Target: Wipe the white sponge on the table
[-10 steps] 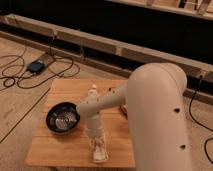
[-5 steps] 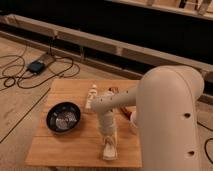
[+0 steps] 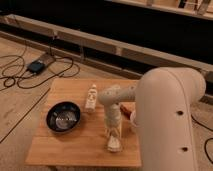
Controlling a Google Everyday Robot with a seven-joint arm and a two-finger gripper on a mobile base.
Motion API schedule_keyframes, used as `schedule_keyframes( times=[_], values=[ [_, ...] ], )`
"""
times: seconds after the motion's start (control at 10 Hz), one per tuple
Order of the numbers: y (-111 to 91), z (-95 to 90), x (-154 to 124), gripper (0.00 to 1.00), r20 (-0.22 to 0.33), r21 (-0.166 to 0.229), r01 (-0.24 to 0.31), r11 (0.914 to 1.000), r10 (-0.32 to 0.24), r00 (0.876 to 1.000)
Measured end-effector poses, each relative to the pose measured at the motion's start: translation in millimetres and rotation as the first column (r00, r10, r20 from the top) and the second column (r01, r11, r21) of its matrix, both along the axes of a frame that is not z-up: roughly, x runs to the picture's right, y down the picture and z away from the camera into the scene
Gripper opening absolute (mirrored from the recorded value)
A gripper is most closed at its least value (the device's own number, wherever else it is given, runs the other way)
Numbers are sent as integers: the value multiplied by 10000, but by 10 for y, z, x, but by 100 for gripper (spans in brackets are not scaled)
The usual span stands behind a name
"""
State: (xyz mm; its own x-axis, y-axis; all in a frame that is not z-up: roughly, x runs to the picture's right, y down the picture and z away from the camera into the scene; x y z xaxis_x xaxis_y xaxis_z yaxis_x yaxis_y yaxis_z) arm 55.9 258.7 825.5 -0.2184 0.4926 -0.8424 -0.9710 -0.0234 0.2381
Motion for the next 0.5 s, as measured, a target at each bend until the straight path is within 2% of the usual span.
schedule_keyframes(
  times=[0.5],
  values=[
    [-347, 329, -292, 0, 497, 280, 128, 9995, -142, 9987]
  ],
)
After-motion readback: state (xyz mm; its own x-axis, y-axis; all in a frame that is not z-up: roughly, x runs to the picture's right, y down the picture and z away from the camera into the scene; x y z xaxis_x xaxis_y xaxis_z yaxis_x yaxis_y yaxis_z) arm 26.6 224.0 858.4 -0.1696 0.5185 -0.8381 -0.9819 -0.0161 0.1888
